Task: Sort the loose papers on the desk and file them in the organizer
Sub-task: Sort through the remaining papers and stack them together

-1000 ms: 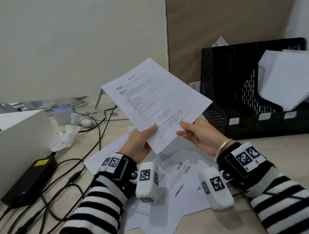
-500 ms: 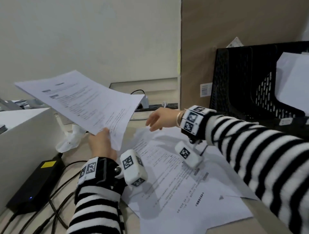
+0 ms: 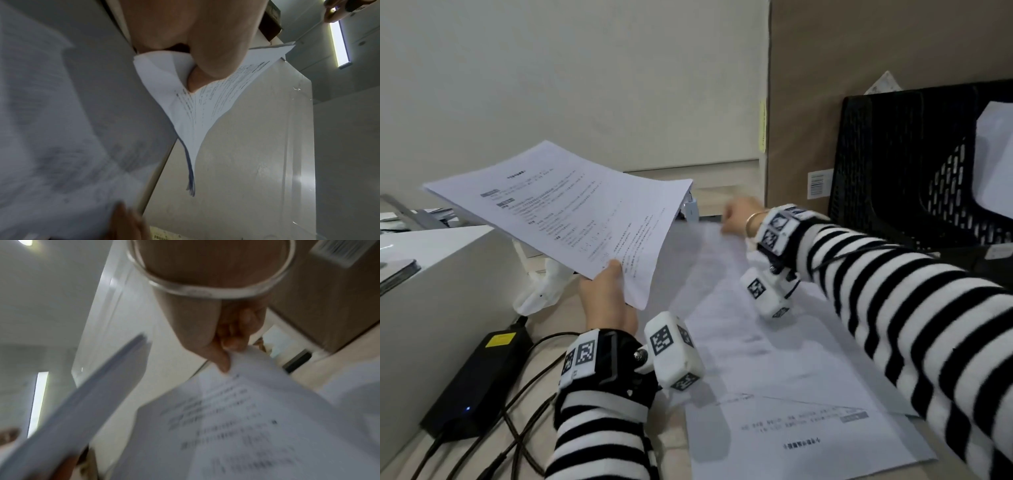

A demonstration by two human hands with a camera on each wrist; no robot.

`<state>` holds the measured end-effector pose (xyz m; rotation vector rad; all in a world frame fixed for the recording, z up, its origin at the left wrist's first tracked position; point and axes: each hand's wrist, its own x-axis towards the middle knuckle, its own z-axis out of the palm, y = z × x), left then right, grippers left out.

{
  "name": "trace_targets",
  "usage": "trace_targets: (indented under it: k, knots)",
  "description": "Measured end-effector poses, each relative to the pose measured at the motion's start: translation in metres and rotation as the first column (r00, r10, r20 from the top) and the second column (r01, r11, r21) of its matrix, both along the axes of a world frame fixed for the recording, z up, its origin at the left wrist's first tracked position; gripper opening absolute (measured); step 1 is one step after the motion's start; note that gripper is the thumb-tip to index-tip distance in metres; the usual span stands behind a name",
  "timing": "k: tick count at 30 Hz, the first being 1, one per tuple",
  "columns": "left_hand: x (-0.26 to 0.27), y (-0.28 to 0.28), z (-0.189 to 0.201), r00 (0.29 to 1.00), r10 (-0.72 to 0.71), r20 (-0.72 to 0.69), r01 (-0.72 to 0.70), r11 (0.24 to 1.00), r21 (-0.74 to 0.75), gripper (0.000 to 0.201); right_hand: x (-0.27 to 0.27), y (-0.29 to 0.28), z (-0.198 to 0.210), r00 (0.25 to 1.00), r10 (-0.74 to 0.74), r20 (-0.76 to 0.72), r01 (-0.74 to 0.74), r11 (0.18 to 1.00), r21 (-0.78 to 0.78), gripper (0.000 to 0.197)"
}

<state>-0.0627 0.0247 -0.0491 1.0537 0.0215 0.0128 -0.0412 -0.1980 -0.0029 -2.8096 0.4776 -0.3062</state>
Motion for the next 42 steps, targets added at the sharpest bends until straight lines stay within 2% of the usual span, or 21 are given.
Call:
trace_targets:
  k: [1, 3, 5, 7, 9, 11, 13, 16, 17, 20, 23, 27, 28, 32, 35, 38, 40, 42]
  knots:
    - [0.001, 0.0, 0.0, 1.0, 0.01, 0.002, -0.01, 1.0, 0.0, 0.032, -0.01, -0.017, 0.009, 0.994, -0.091, 0.059, 0.083, 0.989, 0.123, 0.021]
    - [0.003, -0.001, 0.001, 1.0, 0.021, 0.007, -0.021, 1.0, -0.018, 0.031, -0.038, -0.04, 0.022, 0.967, -0.216, 0.137, 0.134, 0.885, 0.445, 0.008]
    - [0.002, -0.004, 0.001, 1.0, 0.018, 0.009, -0.018, 1.0, -0.01, 0.035, -0.07, -0.049, 0.022, 0.93, -0.332, 0.158, 0.129, 0.696, 0.706, 0.023]
    - [0.0, -0.007, 0.0, 1.0, 0.019, -0.007, -0.019, 1.0, 0.006, 0.038, -0.099, -0.044, 0.01, 0.932, -0.346, 0.106, 0.088, 0.501, 0.861, 0.02]
    - [0.0, -0.01, -0.003, 0.999, 0.021, -0.03, -0.021, 0.999, 0.024, 0.034, -0.122, -0.035, -0.008, 0.958, -0.287, 0.025, 0.064, 0.296, 0.953, 0.015]
    - [0.001, -0.013, -0.006, 0.999, 0.014, -0.047, -0.012, 0.999, 0.044, 0.035, -0.138, -0.026, -0.028, 0.974, -0.224, -0.028, 0.06, 0.14, 0.988, 0.014]
    - [0.004, -0.015, -0.013, 0.998, 0.002, -0.071, 0.001, 0.999, 0.043, 0.043, -0.147, -0.022, -0.044, 0.981, -0.183, -0.069, 0.081, 0.059, 0.995, 0.013]
    - [0.003, -0.018, -0.016, 0.997, -0.003, -0.079, 0.009, 0.997, 0.075, 0.044, -0.15, -0.026, -0.059, 0.977, -0.125, -0.17, 0.171, -0.008, 0.985, 0.003]
    - [0.003, -0.018, -0.017, 0.997, -0.015, -0.07, 0.022, 0.995, 0.094, 0.043, -0.15, -0.03, -0.061, 0.975, -0.124, -0.186, 0.184, -0.031, 0.982, 0.005]
    - [0.002, -0.021, -0.017, 0.997, -0.024, -0.075, 0.034, 0.989, 0.146, 0.042, -0.147, -0.04, -0.066, 0.961, -0.222, -0.165, 0.17, 0.003, 0.985, 0.008]
    - [0.006, -0.024, -0.019, 0.998, -0.01, -0.067, 0.021, 0.985, 0.17, 0.042, -0.146, -0.04, -0.066, 0.939, -0.335, -0.075, 0.108, 0.081, 0.991, 0.025]
    - [0.012, -0.022, -0.021, 0.992, 0.128, -0.001, -0.124, 0.957, 0.261, 0.039, -0.147, -0.036, -0.058, 0.906, -0.375, 0.197, -0.1, 0.264, 0.959, 0.017]
    - [0.01, -0.021, -0.02, 0.987, 0.161, 0.011, -0.158, 0.946, 0.284, 0.039, -0.149, -0.035, -0.054, 0.884, -0.384, 0.267, -0.162, 0.285, 0.945, 0.017]
    - [0.012, -0.017, -0.022, 0.977, 0.211, 0.018, -0.205, 0.919, 0.338, 0.041, -0.161, -0.031, -0.045, 0.763, -0.494, 0.418, -0.347, 0.232, 0.909, 0.029]
    - [0.008, -0.022, -0.025, 0.999, 0.051, 0.008, -0.051, 0.936, 0.349, 0.032, -0.167, -0.028, -0.044, 0.733, -0.521, 0.438, -0.449, 0.114, 0.886, 0.023]
    - [-0.007, -0.036, -0.023, 0.971, -0.24, -0.022, 0.235, 0.924, 0.3, 0.026, -0.167, -0.021, -0.047, 0.799, -0.443, 0.407, -0.447, 0.017, 0.894, 0.007]
    - [-0.015, -0.045, -0.021, 0.932, -0.362, -0.029, 0.359, 0.908, 0.214, 0.03, -0.166, -0.016, -0.05, 0.848, -0.376, 0.374, -0.4, 0.008, 0.916, 0.018]
    - [-0.019, -0.053, -0.02, 0.897, -0.442, -0.014, 0.438, 0.882, 0.174, 0.031, -0.165, -0.011, -0.052, 0.89, -0.304, 0.34, -0.338, 0.061, 0.939, 0.017]
